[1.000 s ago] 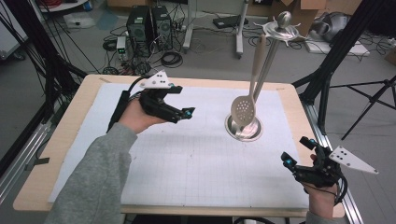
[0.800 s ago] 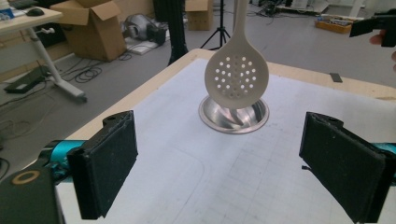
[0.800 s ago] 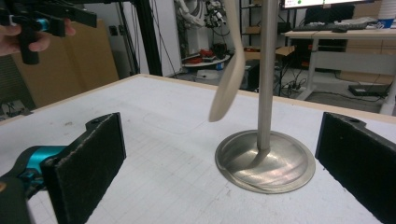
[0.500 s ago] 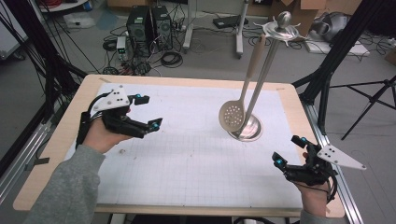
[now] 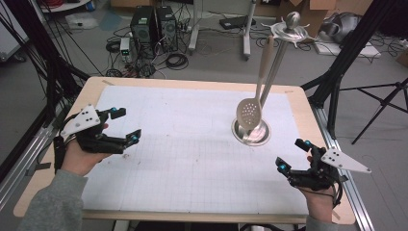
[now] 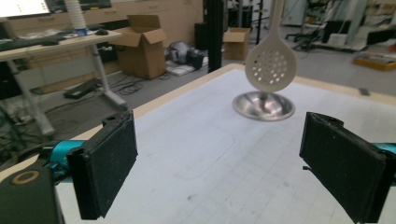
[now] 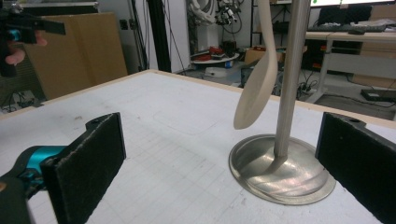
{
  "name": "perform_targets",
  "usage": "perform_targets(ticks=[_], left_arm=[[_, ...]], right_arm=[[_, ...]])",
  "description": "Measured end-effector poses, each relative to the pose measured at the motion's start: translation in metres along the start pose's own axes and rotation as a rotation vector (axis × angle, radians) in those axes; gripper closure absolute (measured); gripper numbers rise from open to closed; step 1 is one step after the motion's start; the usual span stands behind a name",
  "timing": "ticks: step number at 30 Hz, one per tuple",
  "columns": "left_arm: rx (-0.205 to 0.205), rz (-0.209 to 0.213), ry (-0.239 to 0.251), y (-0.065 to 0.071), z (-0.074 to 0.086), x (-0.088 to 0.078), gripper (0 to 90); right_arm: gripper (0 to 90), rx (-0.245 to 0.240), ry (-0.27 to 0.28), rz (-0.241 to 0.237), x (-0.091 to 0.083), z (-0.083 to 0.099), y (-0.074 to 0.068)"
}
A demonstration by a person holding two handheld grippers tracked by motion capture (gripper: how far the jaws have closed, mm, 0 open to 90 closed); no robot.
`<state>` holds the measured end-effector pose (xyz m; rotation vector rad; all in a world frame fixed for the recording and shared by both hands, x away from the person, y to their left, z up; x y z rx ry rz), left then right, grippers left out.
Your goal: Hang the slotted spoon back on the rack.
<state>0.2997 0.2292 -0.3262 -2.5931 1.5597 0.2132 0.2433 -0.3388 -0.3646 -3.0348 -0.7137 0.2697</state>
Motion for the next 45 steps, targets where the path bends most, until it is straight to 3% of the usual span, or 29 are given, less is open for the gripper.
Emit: perform_targets(ticks=[2,3,5,11,14,19,26,32,39,45], left_arm=[[0.000,-0.009,0.003,0.001,0.002,-0.005,11.5],[0.001,-0.037,0.017,0.001,0.005,-0.015,11.4],[-0.007,-0.054,0.033,0.003,0.008,-0.024,11.5],[0.004,-0.095,0.013,0.008,0.016,-0.043,11.3],[0.019,-0.145,0.026,0.013,0.022,-0.055,11.2],[0.014,-0.184,0.027,0.016,0.035,-0.062,11.2],[-0.025,-0.250,0.038,0.019,0.061,-0.077,11.2],[-0.046,-0.299,0.075,0.025,0.074,-0.091,11.2],[-0.048,-0.325,0.076,0.033,0.090,-0.101,11.2],[-0.053,-0.343,0.064,0.036,0.092,-0.105,11.3]], right_arm=[[0.9,0.001,-0.001,0.000,0.001,0.000,-0.001],[0.9,0.000,-0.003,-0.003,0.001,0.000,-0.001],[0.8,-0.005,0.000,-0.004,0.003,0.000,-0.001],[0.9,-0.004,-0.007,-0.008,0.005,0.000,-0.003],[0.9,-0.006,-0.006,-0.011,0.007,0.000,-0.004],[0.9,-0.013,-0.009,-0.020,0.012,-0.001,-0.007],[0.9,-0.013,-0.011,-0.017,0.014,-0.001,-0.007],[0.9,-0.010,-0.011,-0.002,0.014,0.001,-0.005],[0.9,-0.009,-0.014,0.011,0.014,0.004,-0.005],[0.8,-0.012,-0.011,0.010,0.014,0.003,-0.006]])
Point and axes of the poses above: each handheld gripper's, and its own axes: x roughly forward along the jaws, z roughly out of its underside, y roughly to its right, the point moved 1 cm from there along x, roughly forward along the jaws, and after that the axes turned 14 degrees about z, right-handed, at the moved point
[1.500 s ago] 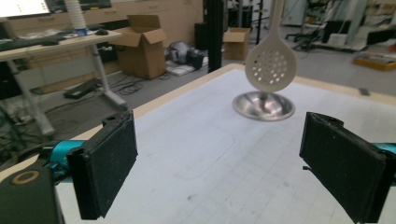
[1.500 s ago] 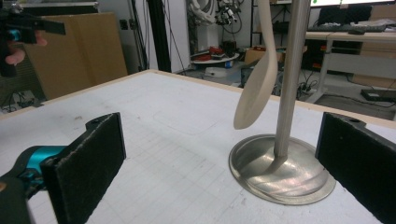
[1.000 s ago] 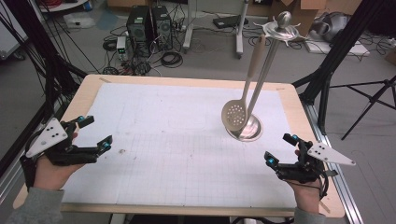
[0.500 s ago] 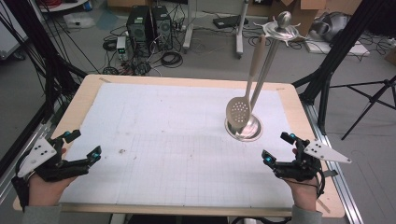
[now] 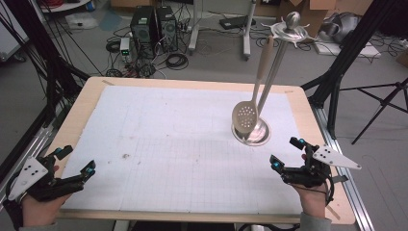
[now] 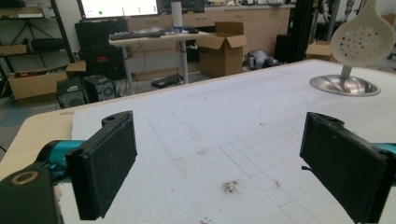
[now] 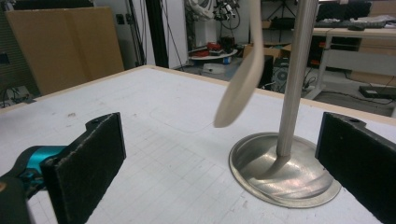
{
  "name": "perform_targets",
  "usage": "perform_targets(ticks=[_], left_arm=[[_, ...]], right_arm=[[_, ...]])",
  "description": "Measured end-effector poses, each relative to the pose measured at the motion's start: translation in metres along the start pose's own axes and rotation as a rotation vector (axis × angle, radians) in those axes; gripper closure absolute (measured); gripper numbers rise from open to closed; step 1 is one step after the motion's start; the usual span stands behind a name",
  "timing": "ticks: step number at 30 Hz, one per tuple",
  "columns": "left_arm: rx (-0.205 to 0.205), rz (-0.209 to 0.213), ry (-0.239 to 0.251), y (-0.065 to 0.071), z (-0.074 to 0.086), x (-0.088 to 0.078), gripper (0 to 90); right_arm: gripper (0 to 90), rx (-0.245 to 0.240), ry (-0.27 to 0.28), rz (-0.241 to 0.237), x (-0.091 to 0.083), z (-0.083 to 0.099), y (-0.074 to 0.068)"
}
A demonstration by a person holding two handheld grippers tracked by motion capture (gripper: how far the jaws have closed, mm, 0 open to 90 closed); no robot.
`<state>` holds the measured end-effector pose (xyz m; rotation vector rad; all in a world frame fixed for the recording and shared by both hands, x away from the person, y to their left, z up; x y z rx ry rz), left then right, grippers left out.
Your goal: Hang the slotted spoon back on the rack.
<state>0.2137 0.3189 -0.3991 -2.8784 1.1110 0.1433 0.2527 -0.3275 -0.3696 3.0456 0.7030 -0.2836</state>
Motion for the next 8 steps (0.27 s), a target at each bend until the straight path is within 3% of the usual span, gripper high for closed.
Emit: perform_targets(ticks=[8], left_arm=[[-0.008,-0.007,-0.006,0.0038,-0.0017,0.0067,11.2]], right_arm=[[0.8,-0.008,-0.013,-0.012,0.0010,0.0023,-0.0014]])
Point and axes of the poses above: each handheld gripper's, and its own axes: x roughly forward along the jaws, z roughly out of its underside, y roughly to its right, the point moved 1 cm from there along x, roughly forward along the jaws, and after that the axes turned 14 degrees about z, right-handed, at the moved point
